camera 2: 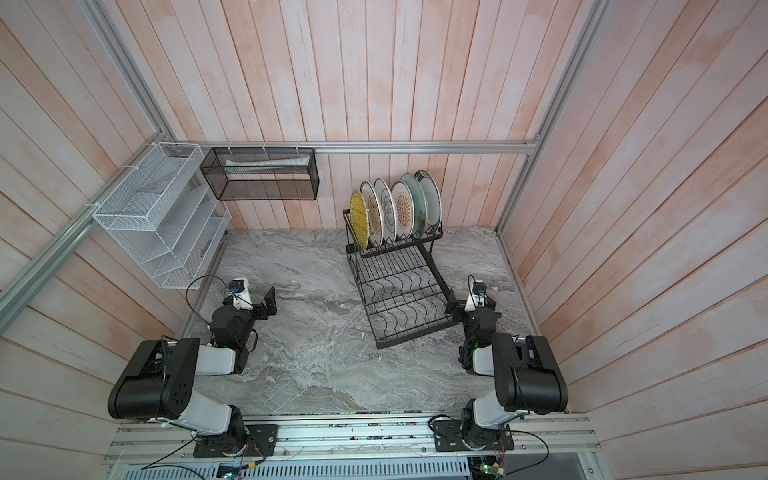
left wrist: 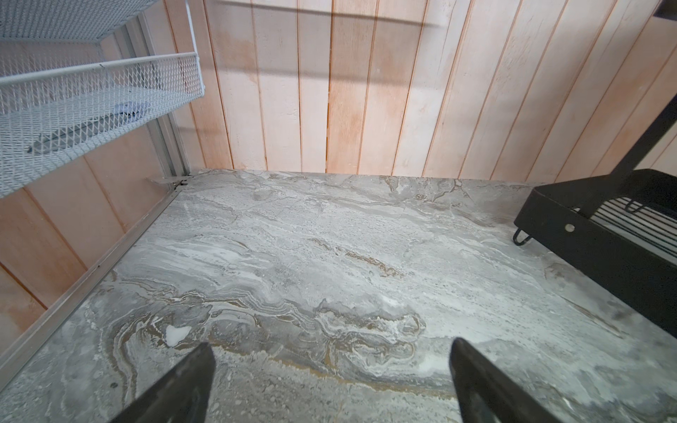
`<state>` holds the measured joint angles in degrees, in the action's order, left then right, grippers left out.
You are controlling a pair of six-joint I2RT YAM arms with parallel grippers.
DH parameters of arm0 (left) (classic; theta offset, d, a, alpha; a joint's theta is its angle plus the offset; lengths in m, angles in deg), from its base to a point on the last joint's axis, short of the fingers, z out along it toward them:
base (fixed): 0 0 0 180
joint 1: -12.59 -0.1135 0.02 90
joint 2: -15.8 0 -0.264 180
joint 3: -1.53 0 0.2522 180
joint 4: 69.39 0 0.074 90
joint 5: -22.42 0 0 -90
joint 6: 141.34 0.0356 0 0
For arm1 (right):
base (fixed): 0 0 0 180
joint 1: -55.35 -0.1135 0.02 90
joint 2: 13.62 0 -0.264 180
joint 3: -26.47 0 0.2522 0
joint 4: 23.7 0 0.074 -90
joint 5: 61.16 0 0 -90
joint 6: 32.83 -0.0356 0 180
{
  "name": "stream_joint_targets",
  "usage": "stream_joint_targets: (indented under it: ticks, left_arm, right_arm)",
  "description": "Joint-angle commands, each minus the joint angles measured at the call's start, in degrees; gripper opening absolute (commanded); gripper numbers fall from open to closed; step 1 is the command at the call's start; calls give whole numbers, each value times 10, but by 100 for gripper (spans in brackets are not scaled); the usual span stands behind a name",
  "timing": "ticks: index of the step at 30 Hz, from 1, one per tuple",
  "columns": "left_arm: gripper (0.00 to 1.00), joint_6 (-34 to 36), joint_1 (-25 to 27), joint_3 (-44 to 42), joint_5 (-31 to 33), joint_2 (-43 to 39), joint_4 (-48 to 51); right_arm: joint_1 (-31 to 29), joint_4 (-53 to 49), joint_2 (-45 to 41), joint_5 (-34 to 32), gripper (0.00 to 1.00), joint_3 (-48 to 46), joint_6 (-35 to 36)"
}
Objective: Load the plates into the dish rack
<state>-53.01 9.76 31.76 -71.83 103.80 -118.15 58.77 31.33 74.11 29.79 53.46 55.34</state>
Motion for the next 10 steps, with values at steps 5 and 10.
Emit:
stream_joint_targets:
  ticks: [5,10]
  left_arm:
    - [100,5,3,8,-4,3,4]
    - [100,5,3,6,-4,2,3]
  right_arm:
    - [-2,-8,-8,6,98,11,4]
    - [-3,-8,-8,5,98,11,4]
